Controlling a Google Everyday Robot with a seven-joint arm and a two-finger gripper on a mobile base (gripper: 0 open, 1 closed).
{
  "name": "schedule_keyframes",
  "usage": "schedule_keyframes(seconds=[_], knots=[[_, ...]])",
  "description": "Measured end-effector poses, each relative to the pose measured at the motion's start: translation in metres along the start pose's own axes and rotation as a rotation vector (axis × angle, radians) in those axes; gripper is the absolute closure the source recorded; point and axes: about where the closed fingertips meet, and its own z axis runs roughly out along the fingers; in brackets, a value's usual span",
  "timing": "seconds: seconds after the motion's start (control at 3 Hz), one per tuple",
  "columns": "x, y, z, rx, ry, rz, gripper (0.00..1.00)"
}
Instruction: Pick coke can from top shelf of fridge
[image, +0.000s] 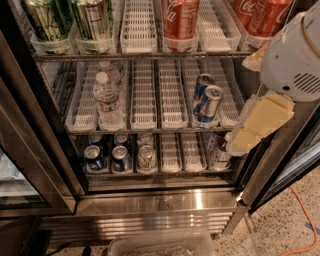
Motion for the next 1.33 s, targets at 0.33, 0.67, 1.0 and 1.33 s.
schedule_keyframes(seconds=[0.33, 0.67, 1.0, 1.33], knots=[[-0.01, 0.007, 0.0, 0.038, -0.046, 0.042, 0.0], [-0.03, 0.026, -0.003, 0.121, -0.135, 0.163, 0.0], [-0.05, 0.026, -0.015, 0.227, -0.219, 0.253, 0.0], [-0.05, 0.026, -0.016, 0.229, -0.222, 0.254, 0.0]])
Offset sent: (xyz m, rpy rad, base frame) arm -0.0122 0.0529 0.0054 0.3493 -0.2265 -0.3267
